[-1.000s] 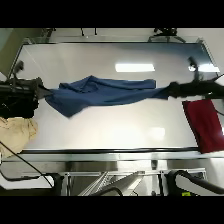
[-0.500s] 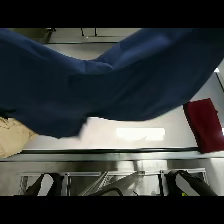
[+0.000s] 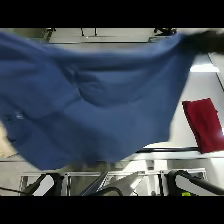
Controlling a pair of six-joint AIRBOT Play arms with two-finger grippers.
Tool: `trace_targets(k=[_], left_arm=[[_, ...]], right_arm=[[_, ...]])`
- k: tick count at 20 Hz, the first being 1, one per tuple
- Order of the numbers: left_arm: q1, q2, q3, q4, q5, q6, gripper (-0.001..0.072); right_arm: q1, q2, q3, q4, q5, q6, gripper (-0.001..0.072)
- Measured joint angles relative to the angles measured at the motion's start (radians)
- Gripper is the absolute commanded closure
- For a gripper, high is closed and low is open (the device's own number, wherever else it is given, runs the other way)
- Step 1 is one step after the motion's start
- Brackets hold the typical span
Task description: Fold the shirts.
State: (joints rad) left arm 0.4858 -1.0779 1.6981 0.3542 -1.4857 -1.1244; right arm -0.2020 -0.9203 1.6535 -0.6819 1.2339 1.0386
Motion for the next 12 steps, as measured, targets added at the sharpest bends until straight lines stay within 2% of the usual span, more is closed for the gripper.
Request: trace_targets(k=[3,6,12], left_arm=[[-0.213,-0.147,-0.192,0.244,0.136,0.024,0.0693],[-0.329,-0.372,-0.251,0.403,0.266,0.034,0.0693],[-0.384,-0.743,0.036,0.518,0.301,-0.015,0.0694]], right_arm=[[0.017,-0.114,-0.219,0.01,-0.086,-0.045,0.0696],[0.016,-0.28,-0.299,0.013,-0.165,-0.084,0.0696],[0.015,-0.581,-0.13,0.022,-0.203,-0.089,0.0695]])
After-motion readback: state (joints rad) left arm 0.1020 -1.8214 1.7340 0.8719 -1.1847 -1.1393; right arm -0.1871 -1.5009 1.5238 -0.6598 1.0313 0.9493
